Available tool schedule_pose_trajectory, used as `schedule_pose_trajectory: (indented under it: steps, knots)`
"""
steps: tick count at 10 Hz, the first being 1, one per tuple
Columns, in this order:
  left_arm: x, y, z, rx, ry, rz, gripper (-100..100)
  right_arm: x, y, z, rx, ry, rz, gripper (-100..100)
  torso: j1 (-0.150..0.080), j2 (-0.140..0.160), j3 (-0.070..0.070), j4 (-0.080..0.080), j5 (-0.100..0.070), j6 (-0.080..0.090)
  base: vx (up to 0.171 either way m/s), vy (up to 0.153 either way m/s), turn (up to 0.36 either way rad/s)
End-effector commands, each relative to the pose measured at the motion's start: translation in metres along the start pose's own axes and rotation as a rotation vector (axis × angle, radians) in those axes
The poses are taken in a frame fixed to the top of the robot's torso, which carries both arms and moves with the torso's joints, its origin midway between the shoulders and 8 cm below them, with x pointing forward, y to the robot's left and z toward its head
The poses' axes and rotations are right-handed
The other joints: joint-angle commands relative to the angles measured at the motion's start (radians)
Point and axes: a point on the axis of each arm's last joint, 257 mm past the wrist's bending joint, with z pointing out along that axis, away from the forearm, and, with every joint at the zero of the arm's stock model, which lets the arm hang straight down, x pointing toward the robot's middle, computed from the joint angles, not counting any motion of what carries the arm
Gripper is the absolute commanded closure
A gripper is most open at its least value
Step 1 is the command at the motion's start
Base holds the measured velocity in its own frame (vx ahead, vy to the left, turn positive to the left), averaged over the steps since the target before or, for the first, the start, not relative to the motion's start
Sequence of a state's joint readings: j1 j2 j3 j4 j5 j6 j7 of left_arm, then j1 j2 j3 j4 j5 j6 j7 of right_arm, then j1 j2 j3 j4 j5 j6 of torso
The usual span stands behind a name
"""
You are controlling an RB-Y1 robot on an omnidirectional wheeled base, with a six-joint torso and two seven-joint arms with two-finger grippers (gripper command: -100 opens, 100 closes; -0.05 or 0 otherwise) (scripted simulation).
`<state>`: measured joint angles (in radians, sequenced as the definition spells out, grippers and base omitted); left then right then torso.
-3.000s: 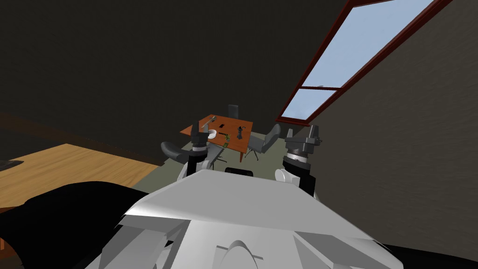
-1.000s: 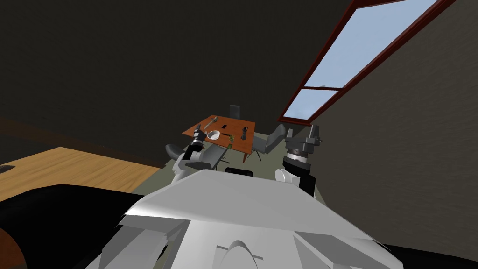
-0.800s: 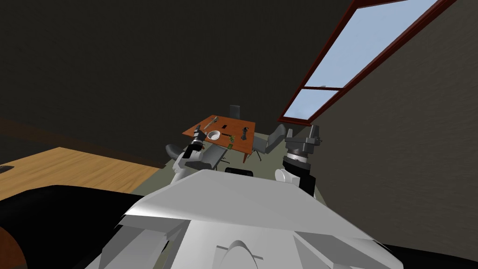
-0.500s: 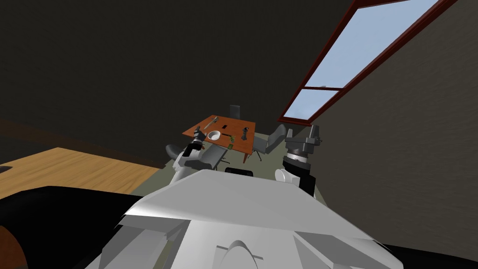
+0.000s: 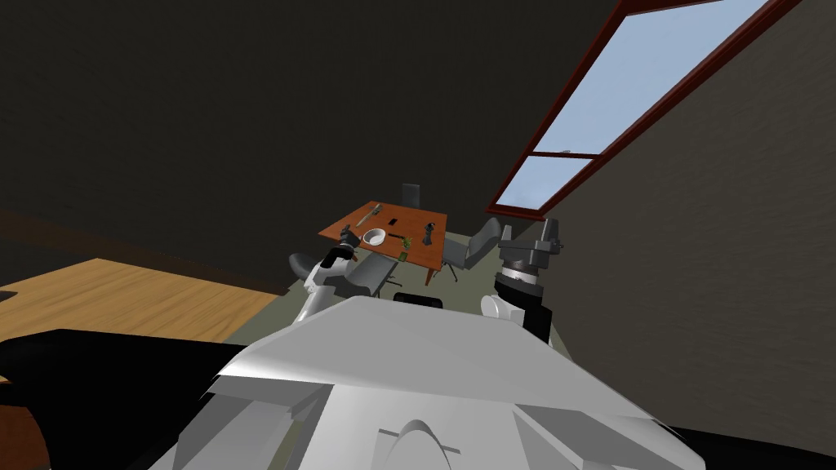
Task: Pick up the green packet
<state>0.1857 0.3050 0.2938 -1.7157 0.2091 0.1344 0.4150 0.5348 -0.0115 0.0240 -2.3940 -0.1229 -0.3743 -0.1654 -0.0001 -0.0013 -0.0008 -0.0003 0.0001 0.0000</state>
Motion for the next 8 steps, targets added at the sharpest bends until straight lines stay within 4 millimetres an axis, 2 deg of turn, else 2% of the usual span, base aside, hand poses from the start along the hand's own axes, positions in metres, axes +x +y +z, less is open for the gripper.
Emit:
schedule_pose_trajectory:
  steps: [1, 2, 5, 8]
  knots:
    - [-0.007, 0.016, 0.003, -0.046, -0.025, -0.022, -100, 0.000, 0.000, 0.000, 0.000, 0.000, 0.000, 0, 0.000, 0.000, 0.000, 0.000, 0.000, 0.000, 0.012, -0.003, -0.002]
    - [-0.016, 0.030, 0.008, -0.091, -0.053, -0.063, -100, 0.000, 0.000, 0.000, 0.000, 0.000, 0.000, 0, 0.000, 0.000, 0.000, 0.000, 0.000, 0.000, 0.013, -0.012, -0.003]
    - [-0.028, 0.056, 0.011, -0.174, -0.097, -0.104, -100, 0.000, 0.000, 0.000, 0.000, 0.000, 0.000, 0, -0.001, 0.000, 0.000, 0.000, 0.000, 0.000, 0.016, -0.018, -0.002]
    - [-0.038, 0.093, 0.015, -0.287, -0.154, -0.183, -100, 0.000, 0.000, 0.000, 0.000, 0.000, 0.000, 0, -0.002, 0.000, 0.000, 0.000, 0.000, 0.000, 0.018, -0.033, -0.002]
